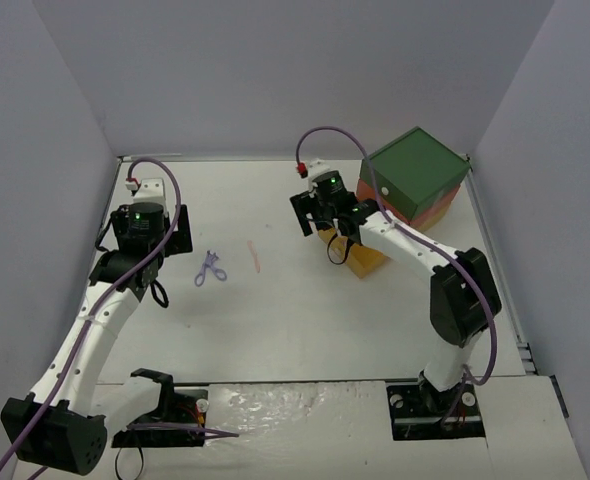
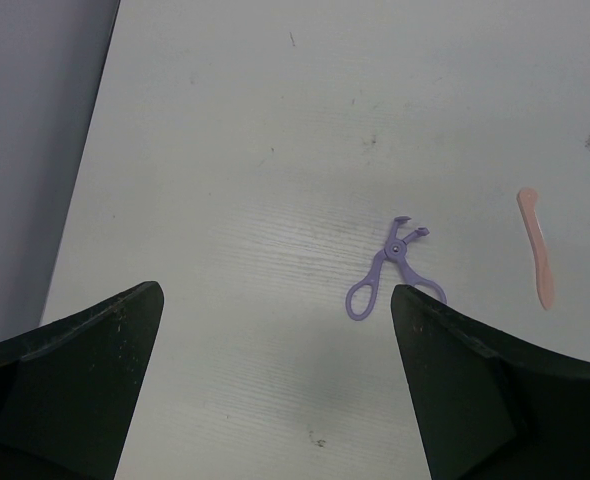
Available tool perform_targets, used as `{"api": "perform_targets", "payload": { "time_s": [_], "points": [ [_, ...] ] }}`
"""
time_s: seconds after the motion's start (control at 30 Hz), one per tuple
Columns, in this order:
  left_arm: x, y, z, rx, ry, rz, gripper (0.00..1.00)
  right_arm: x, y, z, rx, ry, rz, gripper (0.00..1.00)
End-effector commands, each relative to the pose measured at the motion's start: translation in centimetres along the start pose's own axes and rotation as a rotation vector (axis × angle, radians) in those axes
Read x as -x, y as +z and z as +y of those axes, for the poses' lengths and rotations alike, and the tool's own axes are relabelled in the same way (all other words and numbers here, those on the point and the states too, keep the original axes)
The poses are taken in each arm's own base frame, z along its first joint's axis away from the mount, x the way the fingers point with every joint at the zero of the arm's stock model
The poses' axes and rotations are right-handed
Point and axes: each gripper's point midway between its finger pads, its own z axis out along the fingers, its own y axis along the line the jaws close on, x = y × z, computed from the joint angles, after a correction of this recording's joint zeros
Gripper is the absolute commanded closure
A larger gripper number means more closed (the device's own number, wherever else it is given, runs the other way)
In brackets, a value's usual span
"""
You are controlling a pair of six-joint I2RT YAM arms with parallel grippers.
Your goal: Organize the makeup
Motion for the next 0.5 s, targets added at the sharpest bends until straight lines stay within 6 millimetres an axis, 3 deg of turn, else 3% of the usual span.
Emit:
{"api": "perform_targets", "payload": {
  "time_s": [0.0, 0.07, 0.2, 0.33, 0.47],
  "points": [
    [2.1, -0.3, 0.2, -0.001, -0.027, -0.066, 0.03, 5.7, 0.9, 7.1, 0.086, 0.069, -0.152, 0.21],
    [2.2, -0.3, 0.3, 0.001, -0.028, -0.068, 0.03, 5.2, 2.5, 10.7, 0.116, 0.056, -0.134, 0.21],
    [2.2, -0.4, 0.3, 0.002, -0.031, -0.071, 0.03, 5.8, 4.4, 15.0, 0.155, 0.064, -0.148, 0.21],
    [2.2, -0.5, 0.3, 0.001, -0.033, -0.074, 0.03, 4.7, 6.6, 18.0, 0.171, 0.053, -0.136, 0.24],
    [2.2, -0.4, 0.3, 0.000, -0.033, -0.072, 0.03, 3.4, 8.6, 18.9, 0.144, 0.049, -0.125, 0.29]
  ]
}}
